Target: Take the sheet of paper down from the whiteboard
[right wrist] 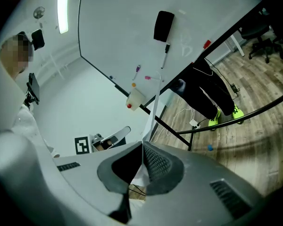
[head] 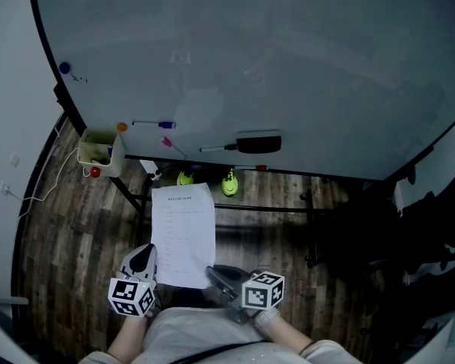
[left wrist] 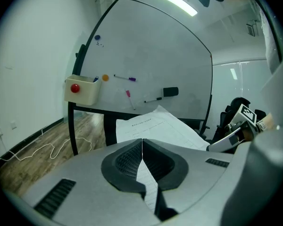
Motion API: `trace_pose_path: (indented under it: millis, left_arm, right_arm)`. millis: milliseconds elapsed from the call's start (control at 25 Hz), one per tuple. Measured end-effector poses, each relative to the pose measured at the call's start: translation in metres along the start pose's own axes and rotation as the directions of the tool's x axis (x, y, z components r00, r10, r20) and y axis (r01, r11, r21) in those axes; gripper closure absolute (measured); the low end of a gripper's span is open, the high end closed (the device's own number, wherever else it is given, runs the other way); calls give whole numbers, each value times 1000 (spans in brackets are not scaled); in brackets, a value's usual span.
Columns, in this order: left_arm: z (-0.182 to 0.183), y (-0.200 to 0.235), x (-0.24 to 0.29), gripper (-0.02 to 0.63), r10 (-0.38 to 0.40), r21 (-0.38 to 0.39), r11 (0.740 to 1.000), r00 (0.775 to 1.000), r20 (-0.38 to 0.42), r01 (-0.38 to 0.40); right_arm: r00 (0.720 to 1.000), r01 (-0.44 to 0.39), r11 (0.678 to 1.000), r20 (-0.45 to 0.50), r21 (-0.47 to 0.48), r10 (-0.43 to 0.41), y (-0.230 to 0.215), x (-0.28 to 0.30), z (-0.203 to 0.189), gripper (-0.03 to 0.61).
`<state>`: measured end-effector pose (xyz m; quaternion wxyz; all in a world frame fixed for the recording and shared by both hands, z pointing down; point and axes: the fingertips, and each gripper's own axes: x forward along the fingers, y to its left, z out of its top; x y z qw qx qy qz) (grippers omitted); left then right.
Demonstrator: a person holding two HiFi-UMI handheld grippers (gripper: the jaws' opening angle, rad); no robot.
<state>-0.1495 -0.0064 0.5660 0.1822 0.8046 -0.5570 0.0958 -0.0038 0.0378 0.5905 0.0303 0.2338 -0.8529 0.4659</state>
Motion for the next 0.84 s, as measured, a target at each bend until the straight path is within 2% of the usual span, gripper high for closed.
trace_pose_path:
  millis: [400,840]
  left_arm:
    - [-9,9,-2,597,35,-30,999,999,-24,-36]
    - [0,10,-7,597,47,-13,999,999,-18,-48]
  right_arm:
    - [1000,-19,999,12,34,19,-5,-3,1,557]
    - [997,-71,996,21,57,70,1,-11,2,557]
